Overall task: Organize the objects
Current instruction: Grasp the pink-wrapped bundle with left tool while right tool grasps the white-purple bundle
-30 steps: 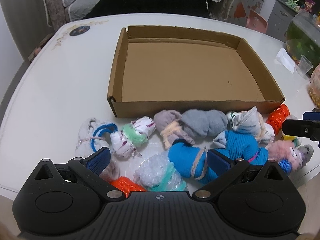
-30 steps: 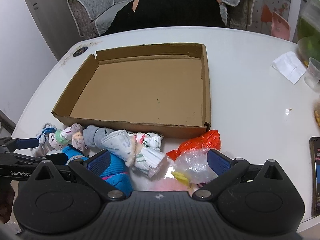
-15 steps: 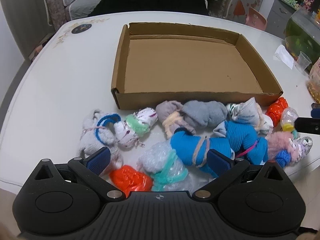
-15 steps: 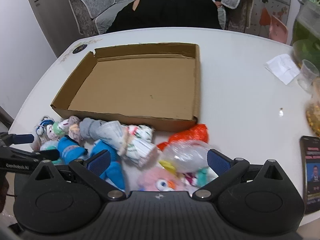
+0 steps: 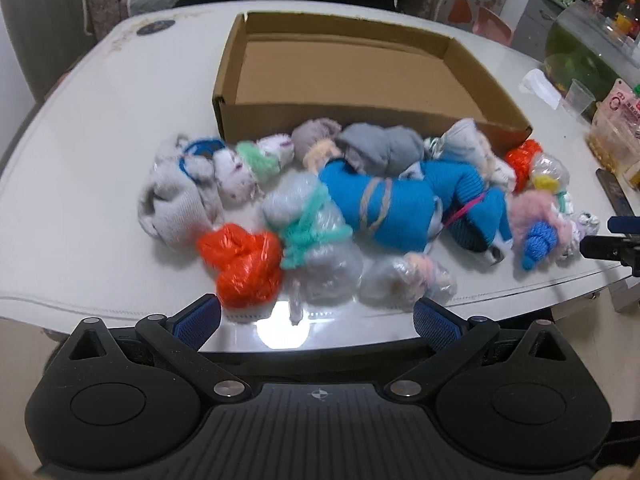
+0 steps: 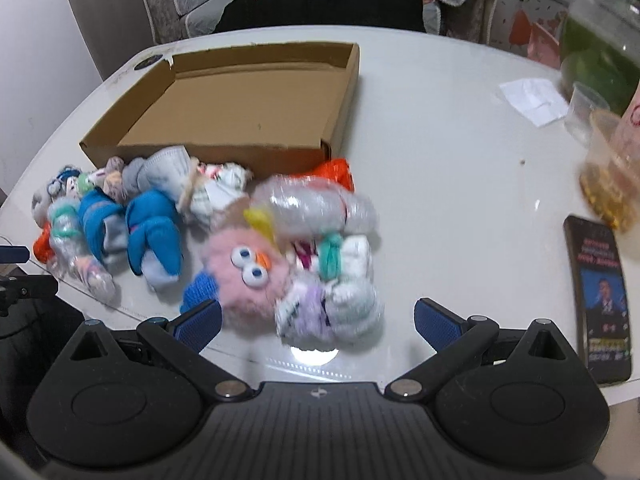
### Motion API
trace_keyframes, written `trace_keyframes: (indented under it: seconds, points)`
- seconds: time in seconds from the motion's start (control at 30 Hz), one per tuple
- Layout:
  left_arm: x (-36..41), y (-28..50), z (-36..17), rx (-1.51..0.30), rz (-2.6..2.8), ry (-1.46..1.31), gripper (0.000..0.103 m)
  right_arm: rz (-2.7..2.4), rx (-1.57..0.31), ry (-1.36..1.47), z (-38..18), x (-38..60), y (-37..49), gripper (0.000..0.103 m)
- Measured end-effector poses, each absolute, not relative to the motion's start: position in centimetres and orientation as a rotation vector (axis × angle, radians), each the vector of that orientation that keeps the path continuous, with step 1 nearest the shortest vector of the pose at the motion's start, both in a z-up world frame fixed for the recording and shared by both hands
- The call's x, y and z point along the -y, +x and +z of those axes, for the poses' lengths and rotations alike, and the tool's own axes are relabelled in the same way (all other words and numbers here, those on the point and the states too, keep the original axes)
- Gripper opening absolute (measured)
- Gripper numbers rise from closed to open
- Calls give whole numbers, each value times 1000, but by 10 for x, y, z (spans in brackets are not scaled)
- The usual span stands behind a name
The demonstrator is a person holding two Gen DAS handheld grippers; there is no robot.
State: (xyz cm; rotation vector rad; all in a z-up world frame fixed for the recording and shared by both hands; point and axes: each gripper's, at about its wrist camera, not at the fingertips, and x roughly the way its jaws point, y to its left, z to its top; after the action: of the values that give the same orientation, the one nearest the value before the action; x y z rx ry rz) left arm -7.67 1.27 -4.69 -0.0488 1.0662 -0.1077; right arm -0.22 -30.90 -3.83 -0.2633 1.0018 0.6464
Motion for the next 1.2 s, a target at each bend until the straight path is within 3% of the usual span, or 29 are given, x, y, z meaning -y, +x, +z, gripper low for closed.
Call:
trace_keyframes:
  seconds: [0.77,1.07,1.2]
  points:
    - [24,-69,-65,-1083,-180,-125,103,706,-974,-279,-80,310,13,102]
    - [46,-60,-71,-993,-203,-43,103,728,-931,-248,-78,319,10,86]
    - [52,-63,-72,-981,-221,-24,102,736,-913,-253,-76,318,7,71]
